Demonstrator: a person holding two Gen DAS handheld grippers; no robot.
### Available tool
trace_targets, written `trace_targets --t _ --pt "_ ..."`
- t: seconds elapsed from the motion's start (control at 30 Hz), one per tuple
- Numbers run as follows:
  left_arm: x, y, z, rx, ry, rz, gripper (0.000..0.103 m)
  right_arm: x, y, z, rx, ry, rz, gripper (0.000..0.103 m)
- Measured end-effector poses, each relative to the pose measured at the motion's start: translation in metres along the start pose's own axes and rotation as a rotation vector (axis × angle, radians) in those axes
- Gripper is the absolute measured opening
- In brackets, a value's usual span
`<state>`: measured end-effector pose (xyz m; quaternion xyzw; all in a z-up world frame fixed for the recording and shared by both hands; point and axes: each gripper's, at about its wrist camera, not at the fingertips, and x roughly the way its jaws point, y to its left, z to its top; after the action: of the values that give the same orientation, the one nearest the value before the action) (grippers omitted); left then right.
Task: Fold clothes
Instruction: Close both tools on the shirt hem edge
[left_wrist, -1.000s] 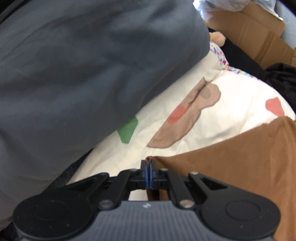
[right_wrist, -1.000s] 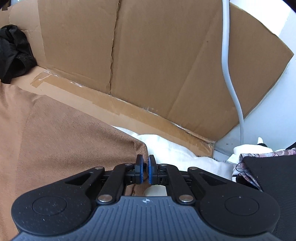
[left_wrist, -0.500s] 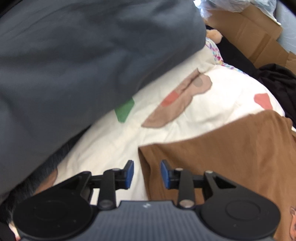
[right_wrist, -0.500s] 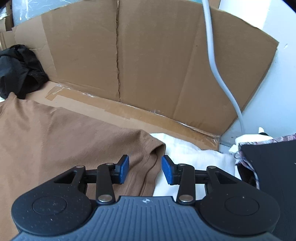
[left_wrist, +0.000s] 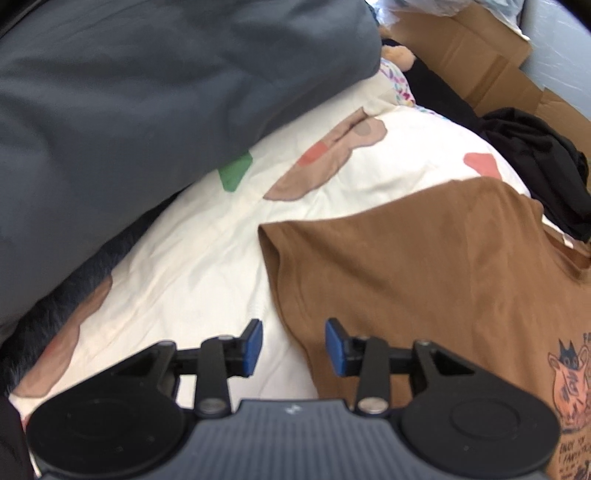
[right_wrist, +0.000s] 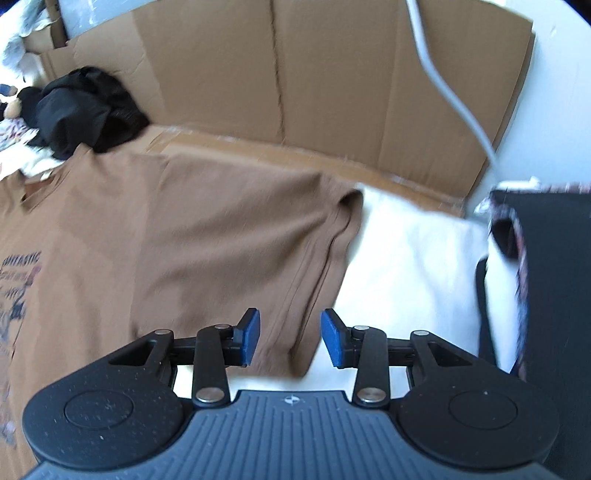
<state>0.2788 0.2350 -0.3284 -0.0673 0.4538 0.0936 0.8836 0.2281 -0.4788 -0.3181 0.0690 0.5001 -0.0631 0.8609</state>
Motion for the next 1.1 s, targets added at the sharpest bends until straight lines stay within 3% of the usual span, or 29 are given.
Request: trace_targets --t 0.23,0.33,0.57,0.7,1.1 --pt "-0.004 0.000 -0.011 -0.005 0.011 -0.009 0.040 0.004 -0.008 -0.015 0.080 0.063 0.045 0.005" --pt "-0.006 -0.001 -0.013 0.004 0.013 -0.009 0.040 0.001 -0.010 -0.020 0.063 0.054 0.053 0.003" --pt "-0.006 0.000 -0.014 0.010 0.025 -0.003 0.042 -0.009 -0.010 -0.031 0.022 0.051 0.066 0.002" --pt "-0.003 0.003 -0.017 0.022 0.037 0.007 0.049 -0.005 -0.006 -0.038 0.006 0.078 0.066 0.002" --pt "0.001 0.017 -0.023 0.010 0.056 -0.011 0.050 -0.012 0.002 -0.033 -0.031 0.056 0.059 0.008"
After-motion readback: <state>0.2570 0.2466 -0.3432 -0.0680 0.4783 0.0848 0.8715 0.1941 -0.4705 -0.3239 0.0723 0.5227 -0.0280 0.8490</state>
